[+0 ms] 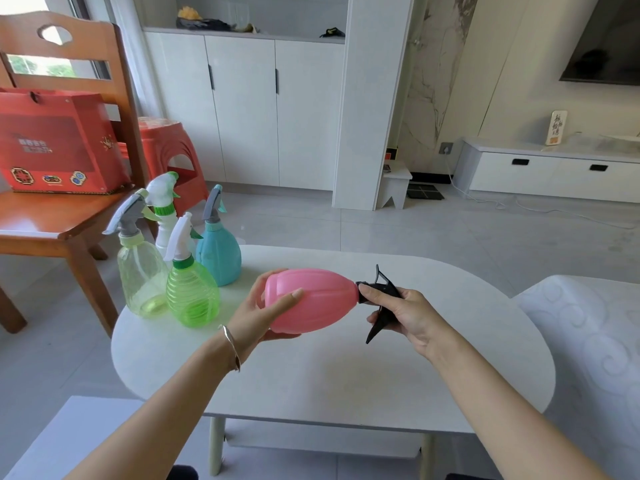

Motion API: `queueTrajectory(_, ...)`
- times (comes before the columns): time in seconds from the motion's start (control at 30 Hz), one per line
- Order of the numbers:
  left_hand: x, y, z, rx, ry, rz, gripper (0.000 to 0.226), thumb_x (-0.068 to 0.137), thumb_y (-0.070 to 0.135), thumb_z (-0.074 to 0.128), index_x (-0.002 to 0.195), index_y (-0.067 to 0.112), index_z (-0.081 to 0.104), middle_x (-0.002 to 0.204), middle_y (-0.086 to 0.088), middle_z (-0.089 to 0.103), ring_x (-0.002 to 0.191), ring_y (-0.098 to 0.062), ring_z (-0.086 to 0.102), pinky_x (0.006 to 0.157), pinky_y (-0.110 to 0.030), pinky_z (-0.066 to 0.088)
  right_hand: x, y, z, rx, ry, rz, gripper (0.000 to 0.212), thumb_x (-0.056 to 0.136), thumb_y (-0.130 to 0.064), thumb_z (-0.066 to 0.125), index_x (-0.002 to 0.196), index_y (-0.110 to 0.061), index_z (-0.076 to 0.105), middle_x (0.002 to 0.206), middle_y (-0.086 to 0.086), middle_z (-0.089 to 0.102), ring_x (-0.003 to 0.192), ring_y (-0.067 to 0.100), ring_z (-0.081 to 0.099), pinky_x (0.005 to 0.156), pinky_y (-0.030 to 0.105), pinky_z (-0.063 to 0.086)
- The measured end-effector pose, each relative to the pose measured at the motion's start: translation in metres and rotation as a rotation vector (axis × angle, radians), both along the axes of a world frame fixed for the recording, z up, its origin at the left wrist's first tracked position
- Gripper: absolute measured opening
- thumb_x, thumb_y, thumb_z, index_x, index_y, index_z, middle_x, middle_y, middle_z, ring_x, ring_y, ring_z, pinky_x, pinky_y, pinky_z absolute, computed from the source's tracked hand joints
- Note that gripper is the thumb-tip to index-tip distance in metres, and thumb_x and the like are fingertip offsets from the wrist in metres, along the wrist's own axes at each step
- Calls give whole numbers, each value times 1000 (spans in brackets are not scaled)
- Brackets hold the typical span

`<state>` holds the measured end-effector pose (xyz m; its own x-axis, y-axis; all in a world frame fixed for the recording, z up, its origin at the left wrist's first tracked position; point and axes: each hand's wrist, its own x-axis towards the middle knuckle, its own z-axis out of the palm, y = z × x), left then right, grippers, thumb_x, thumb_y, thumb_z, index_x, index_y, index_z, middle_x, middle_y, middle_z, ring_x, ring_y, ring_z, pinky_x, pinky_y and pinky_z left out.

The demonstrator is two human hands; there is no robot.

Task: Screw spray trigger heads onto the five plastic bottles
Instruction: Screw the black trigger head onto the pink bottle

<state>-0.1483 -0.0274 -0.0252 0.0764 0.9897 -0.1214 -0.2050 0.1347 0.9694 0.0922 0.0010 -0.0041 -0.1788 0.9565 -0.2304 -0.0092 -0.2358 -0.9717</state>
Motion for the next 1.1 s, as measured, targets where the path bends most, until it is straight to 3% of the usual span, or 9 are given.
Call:
queueTrajectory(0.23,-5,0,0,-91,23,-164,79,48,54,86,118,36,55,128,-9,57,103,-25,67,73,-39,58,8,3,2,22,-52,40,50,49,-42,81,91,-14,74,84,1,77,50,12,62,56,22,54)
queueTrajectory(0.4,-17,-3,-3,-353,-112,-496,71,68,74,53,119,26,64,107,-15,70,96,-35,67,75,-44,58,19,2,8,97,-155,228,42,53,-48,81,85,-23,76,74,-7,73,56,10,61,57,18,51)
queueTrajectory(0.5,-16,-6,-5,-368,-150,-589,73,62,69,68,120,24,63,105,-18,67,97,-42,65,71,-43,59,12,0,7,213,-195,167,43,56,-48,80,93,-26,74,77,-13,72,66,5,62,61,11,48)
queueTrajectory(0.57,-14,-6,-4,-321,-146,-526,74,51,66,77,112,25,69,100,-15,69,90,-35,67,69,-41,59,7,2,6,269,-126,20,40,61,-41,80,98,-28,71,91,-17,73,86,0,65,72,7,46)
queueTrajectory(0.67,-9,-5,-1,-247,-145,-378,86,41,63,84,113,19,65,89,-9,73,80,-23,70,67,-37,59,0,1,9,355,-112,-199,37,75,-38,75,110,-34,63,111,-26,58,112,-5,50,97,18,35)
queueTrajectory(0.77,0,-7,6,-157,-85,-257,97,39,63,84,122,20,54,95,-6,74,84,-20,71,72,-34,59,-24,-10,13,452,-102,-216,34,75,-39,73,107,-39,61,121,-20,56,111,-13,47,93,17,37)
queueTrajectory(0.87,8,-12,14,17,11,-134,94,45,61,82,127,29,49,111,-4,68,94,-19,69,76,-33,59,-53,-25,11,457,-5,-71,49,71,-42,75,116,-34,58,124,-14,60,113,0,56,82,15,47)
queueTrajectory(1.0,5,-22,25,267,146,49,59,73,40,63,128,30,46,121,-4,61,104,-18,65,80,-32,58,-76,-37,21,500,103,3,63,68,-42,78,125,-41,51,126,-20,58,112,-3,57,81,15,50)
queueTrajectory(1.1,-7,-32,35,403,200,127,49,77,41,58,124,34,49,118,3,61,104,-8,63,79,-25,56,-92,-43,28,456,166,-8,65,68,-44,77,127,-32,53,125,-12,62,112,6,60,82,21,53)
